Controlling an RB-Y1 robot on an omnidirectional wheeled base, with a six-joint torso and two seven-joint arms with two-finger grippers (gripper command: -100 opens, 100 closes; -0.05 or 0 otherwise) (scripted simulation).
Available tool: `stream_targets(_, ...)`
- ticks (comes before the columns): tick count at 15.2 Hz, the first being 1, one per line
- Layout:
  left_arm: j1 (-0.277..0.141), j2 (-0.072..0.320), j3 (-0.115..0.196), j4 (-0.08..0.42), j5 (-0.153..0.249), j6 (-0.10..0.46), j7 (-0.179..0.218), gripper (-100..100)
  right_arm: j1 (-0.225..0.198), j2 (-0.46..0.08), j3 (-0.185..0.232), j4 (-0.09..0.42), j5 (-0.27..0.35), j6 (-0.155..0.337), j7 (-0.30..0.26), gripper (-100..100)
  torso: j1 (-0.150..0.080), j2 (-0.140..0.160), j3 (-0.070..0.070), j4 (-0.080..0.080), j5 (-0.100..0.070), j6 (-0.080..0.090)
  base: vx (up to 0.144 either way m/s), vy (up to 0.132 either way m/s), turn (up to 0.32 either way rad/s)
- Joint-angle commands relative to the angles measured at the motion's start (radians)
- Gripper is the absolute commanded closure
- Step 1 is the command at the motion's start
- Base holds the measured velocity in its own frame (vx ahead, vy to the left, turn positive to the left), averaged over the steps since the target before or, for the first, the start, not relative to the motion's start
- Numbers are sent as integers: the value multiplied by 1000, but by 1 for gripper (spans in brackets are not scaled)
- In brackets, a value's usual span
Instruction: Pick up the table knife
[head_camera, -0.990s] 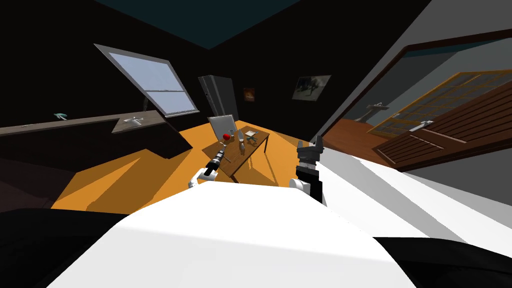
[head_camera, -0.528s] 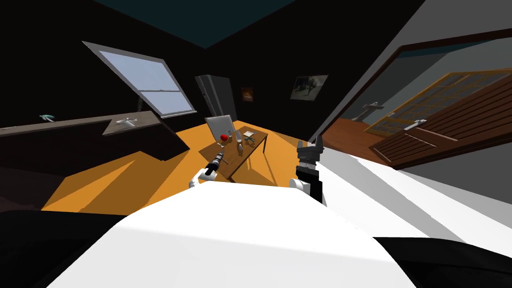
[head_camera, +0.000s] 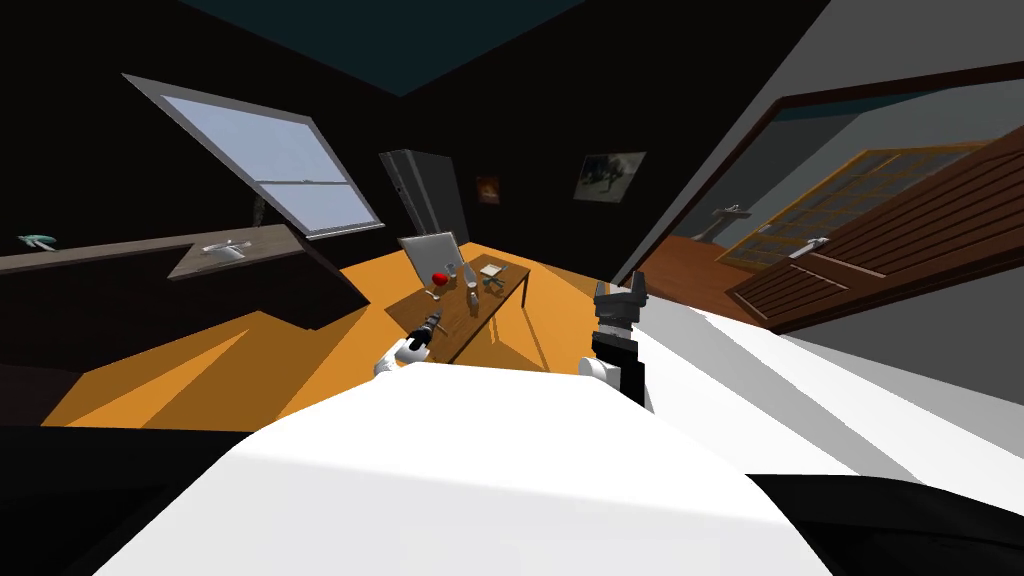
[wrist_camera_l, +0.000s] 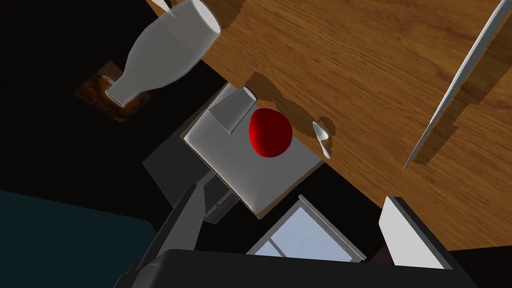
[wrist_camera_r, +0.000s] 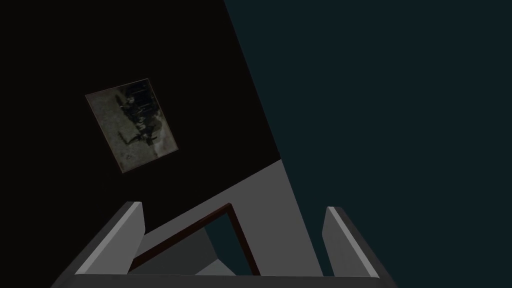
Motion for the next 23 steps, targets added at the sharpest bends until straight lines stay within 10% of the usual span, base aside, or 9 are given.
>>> stream_targets(1, -7, 4, 1, 34, -7, 15, 0, -100, 0, 0, 0, 0, 0, 0, 0, 0, 0, 0, 0, 0, 0, 0, 80, -31, -8)
stream_targets(10, -75, 42, 11, 260, -77, 113, 1, -100, 0, 0, 0, 0, 0, 0, 0, 0, 1, 0, 0, 0, 0, 0, 78, -34, -54)
stream_targets(23, -133, 70, 20, 455, -136, 197, 2, -100, 0, 0, 0, 0, 0, 0, 0, 0, 2, 3, 1, 1, 0, 0, 58, -21, -34)
